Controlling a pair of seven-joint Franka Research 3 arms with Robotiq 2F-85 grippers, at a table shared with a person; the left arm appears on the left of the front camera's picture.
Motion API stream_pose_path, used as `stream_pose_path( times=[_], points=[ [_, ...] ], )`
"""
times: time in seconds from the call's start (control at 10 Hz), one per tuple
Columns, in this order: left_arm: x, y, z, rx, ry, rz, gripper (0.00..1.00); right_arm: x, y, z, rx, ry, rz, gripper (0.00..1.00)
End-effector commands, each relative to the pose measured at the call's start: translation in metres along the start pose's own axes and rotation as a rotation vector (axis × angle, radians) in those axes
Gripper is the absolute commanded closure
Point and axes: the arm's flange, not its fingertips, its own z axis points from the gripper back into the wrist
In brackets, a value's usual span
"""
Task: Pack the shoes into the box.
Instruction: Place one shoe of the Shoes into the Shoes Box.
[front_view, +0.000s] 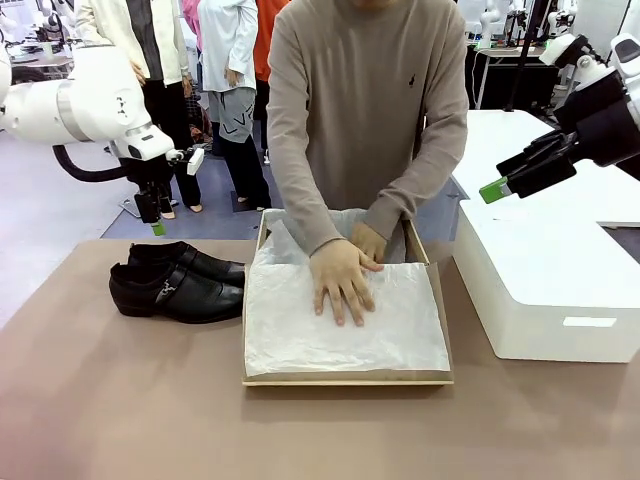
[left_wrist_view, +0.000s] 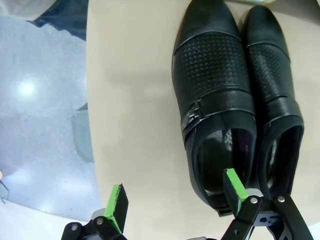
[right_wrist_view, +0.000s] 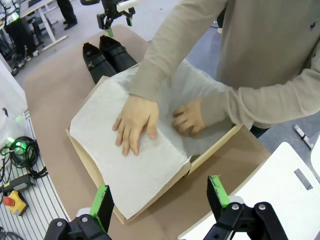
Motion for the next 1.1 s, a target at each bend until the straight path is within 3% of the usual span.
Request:
stream_pose_path(
  times=[0.0,1.0],
  points=[
    [0.001,0.007,0.0,-0.026,0.029,-0.003,0.0,0.0,-0.001,0.0,0.0,-0.004,-0.002,0.0],
    [-0.006,0.018,-0.036,-0.088,0.045,-0.059,0.0,0.0,-0.001,0.0,0.0,-0.004,-0.002,0.0]
  ],
)
